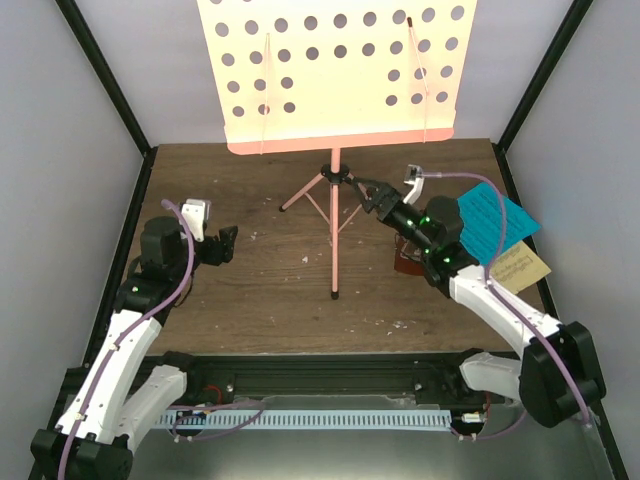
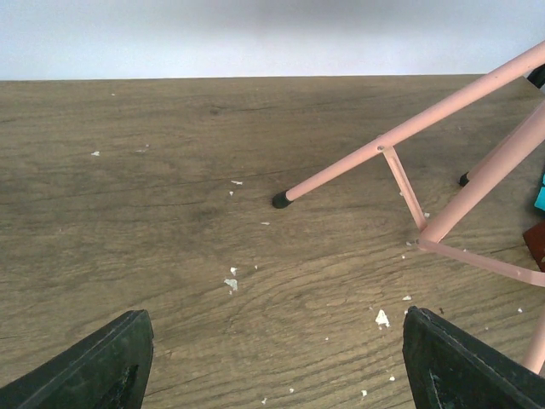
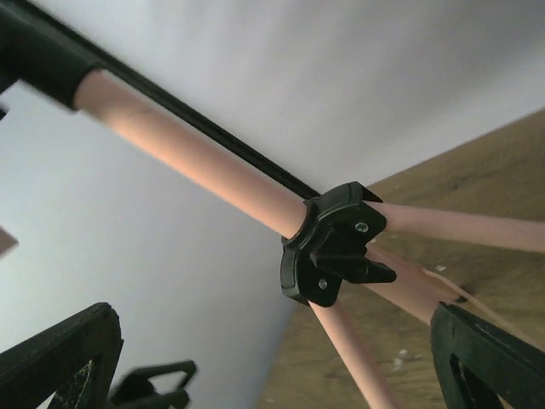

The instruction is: Pack up the instrument practice props

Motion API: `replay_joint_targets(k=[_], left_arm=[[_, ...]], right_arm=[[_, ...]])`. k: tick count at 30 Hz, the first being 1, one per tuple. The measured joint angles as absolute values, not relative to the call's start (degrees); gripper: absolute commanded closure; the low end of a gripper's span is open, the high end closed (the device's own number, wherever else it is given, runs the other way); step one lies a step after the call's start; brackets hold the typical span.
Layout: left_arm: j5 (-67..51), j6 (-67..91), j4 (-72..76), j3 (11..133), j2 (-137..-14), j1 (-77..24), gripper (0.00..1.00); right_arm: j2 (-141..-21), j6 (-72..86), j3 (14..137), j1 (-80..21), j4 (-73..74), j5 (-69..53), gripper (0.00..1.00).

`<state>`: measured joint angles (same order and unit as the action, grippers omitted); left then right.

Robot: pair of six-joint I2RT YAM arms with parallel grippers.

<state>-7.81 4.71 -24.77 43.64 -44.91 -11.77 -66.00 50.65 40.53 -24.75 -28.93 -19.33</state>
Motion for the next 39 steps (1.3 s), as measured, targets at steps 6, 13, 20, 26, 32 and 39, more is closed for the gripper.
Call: replay_joint_targets(k=[6,13,20,26,32,39], left_arm=[[-7.81,4.71,-24.8,43.64,-44.88,-11.77,0.18],[-7.81,4.71,-24.8,43.64,-44.84,-11.77,0.18],[-7.84,4.71,-24.8,43.64,-44.45,-11.77,0.18],[-7.84,4.71,-24.8,43.64,-44.42,-11.77,0.18],[-7.84,4.71,-24.8,43.64,-44.38,-11.77,0.18],[-7.84,4.71,-24.8,43.64,-44.34,-11.77,0.18]], right_arm=[[-71.77,69.78,43.18,-24.71,-30.7,-20.84,0.01],[-76.62,83.29,44.73,-24.71,-31.38,-21.89,0.17],[-77.25,88.18,46.35,-24.71,-31.55,-20.53,0.38],[-78.3,90.13,47.83,-24.58,-31.2,-19.68,0.52],[-79.61,91.37,48.07,-24.56,-31.2,-19.9,0.61],[-80.09,92.4,48.07,-24.56,-30.98,-19.99,0.89]])
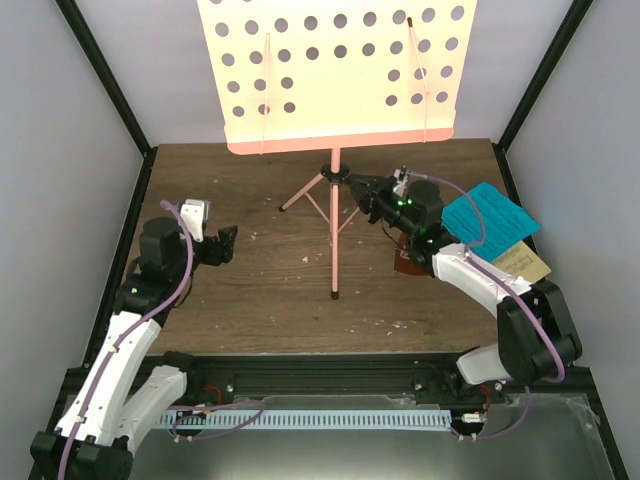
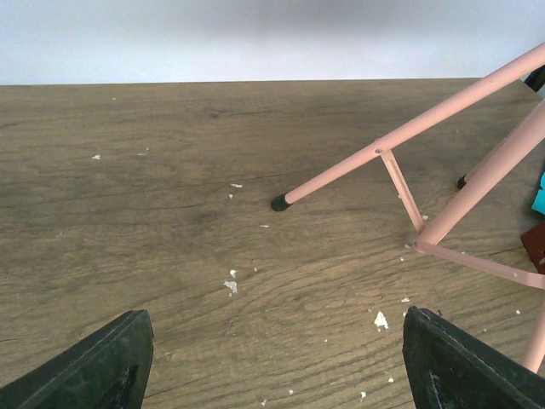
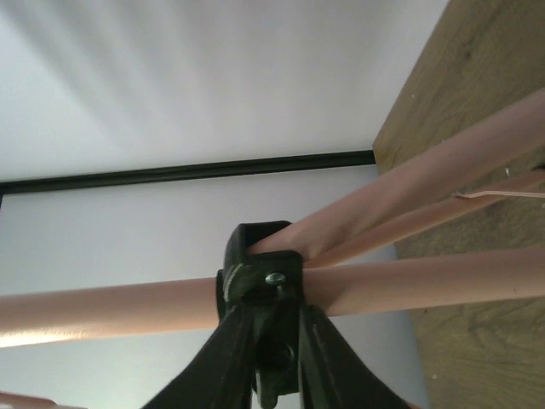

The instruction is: Pack up the instrument practice props

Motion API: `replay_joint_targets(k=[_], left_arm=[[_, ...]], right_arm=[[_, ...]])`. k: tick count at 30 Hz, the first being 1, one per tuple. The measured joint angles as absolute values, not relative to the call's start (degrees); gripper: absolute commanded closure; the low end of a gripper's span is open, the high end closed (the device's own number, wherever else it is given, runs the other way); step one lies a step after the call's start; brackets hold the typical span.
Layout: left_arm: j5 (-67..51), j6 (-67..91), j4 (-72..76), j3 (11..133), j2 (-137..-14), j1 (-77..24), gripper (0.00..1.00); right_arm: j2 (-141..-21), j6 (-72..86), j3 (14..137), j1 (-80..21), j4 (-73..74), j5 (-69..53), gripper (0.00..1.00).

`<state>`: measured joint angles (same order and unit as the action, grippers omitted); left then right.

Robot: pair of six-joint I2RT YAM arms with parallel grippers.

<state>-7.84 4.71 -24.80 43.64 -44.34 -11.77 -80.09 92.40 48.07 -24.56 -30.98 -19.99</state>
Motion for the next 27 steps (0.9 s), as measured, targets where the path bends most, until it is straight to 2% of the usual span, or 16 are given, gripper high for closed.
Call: replay_joint_targets(k=[5,13,20,27], left_arm=[[-7.81,4.71,-24.8,43.64,-44.34,-11.77,0.18],[-7.81,4.71,-24.82,43.64,-44.34,-11.77,0.18],[-7.81,4.71,-24.82,43.64,-44.36,-11.77,0.18],[-7.79,4.71,-24.88,43.64,-44.82,-11.77,0.18]], right_arm=[[-80.2,92.36,48.07,-24.53,-30.61,-20.36,0.97],[-80.47,86.76,47.72,-24.51,-31.99,-20.69,0.99],[-80.86,70.87,44.99,-24.53,-38.37,-20.56,0.99],[-80.58,47.68,43.68,-24.75,-40.77,-18.85,0.97]])
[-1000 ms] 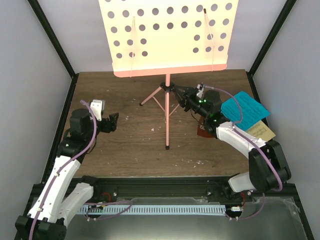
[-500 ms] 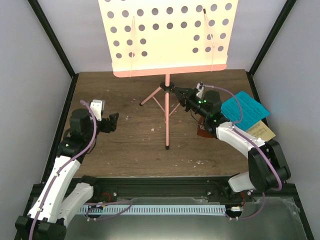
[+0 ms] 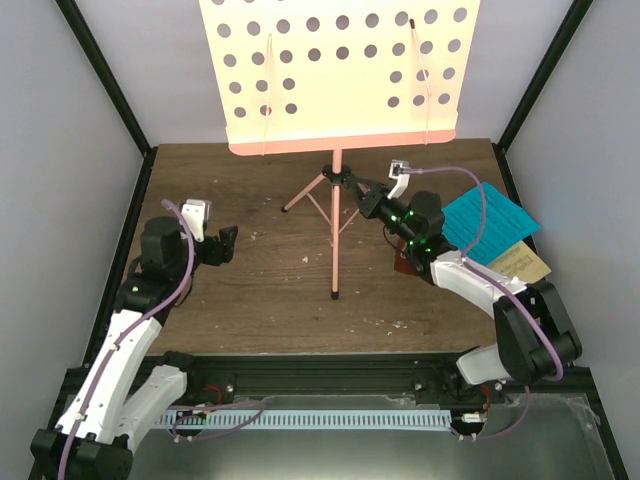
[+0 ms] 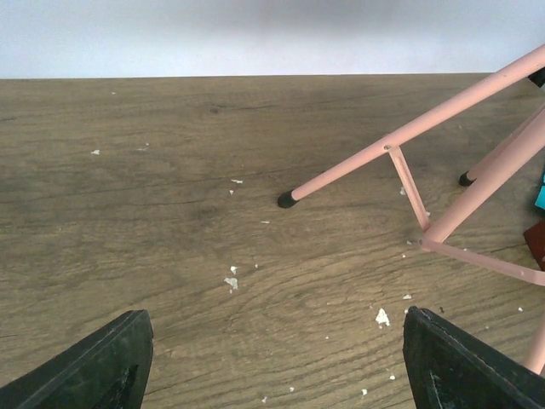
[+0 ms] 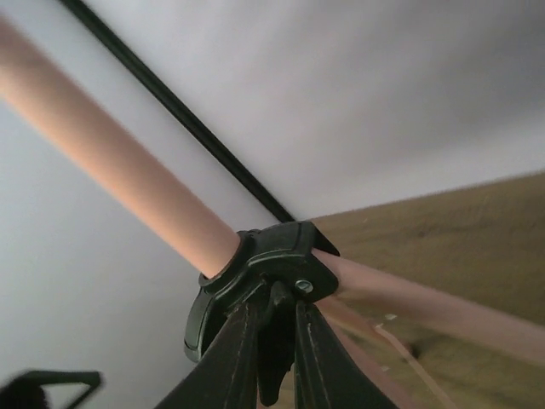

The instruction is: Pack up the instrument practice props

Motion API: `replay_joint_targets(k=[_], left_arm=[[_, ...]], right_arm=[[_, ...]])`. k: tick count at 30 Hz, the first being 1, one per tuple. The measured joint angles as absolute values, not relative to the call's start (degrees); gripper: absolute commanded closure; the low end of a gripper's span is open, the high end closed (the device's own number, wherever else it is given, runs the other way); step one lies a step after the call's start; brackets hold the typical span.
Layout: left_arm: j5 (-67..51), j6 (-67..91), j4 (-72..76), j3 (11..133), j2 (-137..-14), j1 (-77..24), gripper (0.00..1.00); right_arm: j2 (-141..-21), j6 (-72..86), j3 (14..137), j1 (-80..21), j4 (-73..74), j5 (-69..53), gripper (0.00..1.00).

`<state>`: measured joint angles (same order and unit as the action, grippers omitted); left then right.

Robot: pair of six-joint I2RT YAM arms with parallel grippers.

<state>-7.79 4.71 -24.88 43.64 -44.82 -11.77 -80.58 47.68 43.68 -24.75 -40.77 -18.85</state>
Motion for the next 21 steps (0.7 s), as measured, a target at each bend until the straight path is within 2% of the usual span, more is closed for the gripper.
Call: replay_joint_targets(k=[4,8,9,12,14,17,21], left_arm=[[-7.79,4.69,-24.97,43.64,-45.12,-11.77,0.18],[-7.77,4.67,-24.99,43.64,-45.39,-11.77,0.18],[-7.73,4.67,-24.99,43.64,-45.43,-11.77,0.18],[-7.79,4.56,-24.97,43.64,-45.47,-11.77,0.18],[-8.08,4.38,-24.95,43.64,-45.47,-11.77,0.18],[-8.23,4.23,-24.95,43.64,-45.47,-11.77,0.18],[-7.99,4.19,-24.95,43.64,-45.58,-11.77,0.18]], right_arm=[[-79.79,33.69,42.11,-24.95,-42.72,-17.37,0.92],[-79.53,21.23,41.82,-25.12,-42.85,-16.82,0.73],[-79.5,19.0,41.82,-25.17,-42.46,-16.71,0.66],[-79.37,13.1,41.82,-25.23,-40.29,-16.23,0.3],[-78.15,11.25,41.82,-25.23,-37.8,-15.77,0.19],[-74.35,10.46,41.19,-25.21,-35.79,-15.2,0.12],[-65.23,11.75,38.24,-25.23,-32.99,-14.22,0.07]])
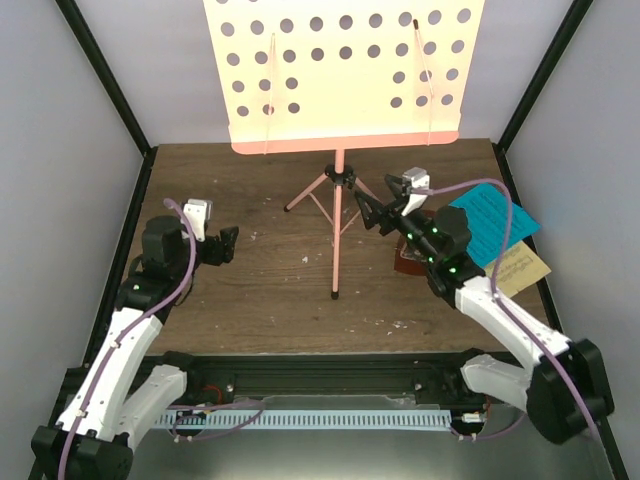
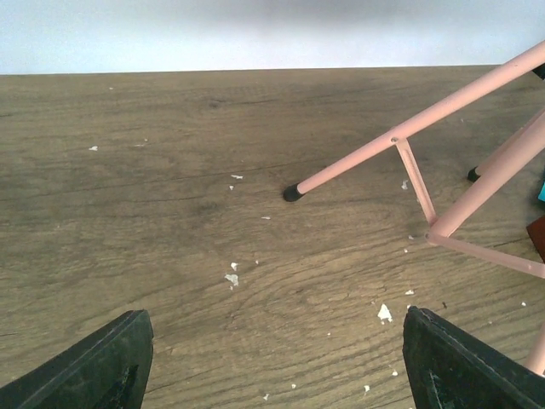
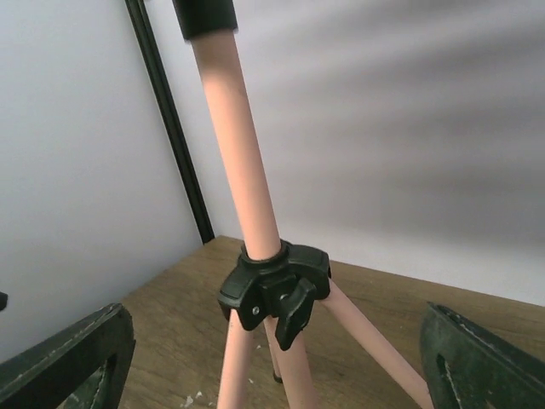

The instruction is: Pack up the instrument practice props

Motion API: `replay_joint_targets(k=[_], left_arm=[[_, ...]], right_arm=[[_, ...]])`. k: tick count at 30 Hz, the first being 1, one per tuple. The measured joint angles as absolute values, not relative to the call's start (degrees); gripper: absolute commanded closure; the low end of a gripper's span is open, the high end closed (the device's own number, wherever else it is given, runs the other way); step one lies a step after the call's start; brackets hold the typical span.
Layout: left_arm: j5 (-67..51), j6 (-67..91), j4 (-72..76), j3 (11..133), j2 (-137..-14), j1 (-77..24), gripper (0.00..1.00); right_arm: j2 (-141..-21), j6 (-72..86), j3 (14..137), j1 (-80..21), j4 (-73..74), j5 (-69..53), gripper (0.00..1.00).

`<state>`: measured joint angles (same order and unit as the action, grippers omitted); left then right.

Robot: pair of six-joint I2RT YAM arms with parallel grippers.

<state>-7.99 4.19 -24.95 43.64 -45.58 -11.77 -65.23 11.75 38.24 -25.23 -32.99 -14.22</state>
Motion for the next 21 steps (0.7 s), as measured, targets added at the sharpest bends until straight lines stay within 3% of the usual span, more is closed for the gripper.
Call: replay_joint_targets(k=[6,14,21], left_arm=[[-8.4,4.19,-24.88,43.64,-46.37,-11.77,0.2],[-11.99,8.73,-25.26,43.66,-48.29,-13.17,0.27],[-12.4,19.99,-18.68,42.22,-49.15,-27.14,0.29]], right_arm=[[-55.51,14.9,38.41,-23.64,-20.47,-13.93,0.0],[-49.67,18.41,38.41,-16.58,-9.82,-22.7,0.0],[-43.64,24.51,33.74,-16.51,-7.62,-26.15,0.0]])
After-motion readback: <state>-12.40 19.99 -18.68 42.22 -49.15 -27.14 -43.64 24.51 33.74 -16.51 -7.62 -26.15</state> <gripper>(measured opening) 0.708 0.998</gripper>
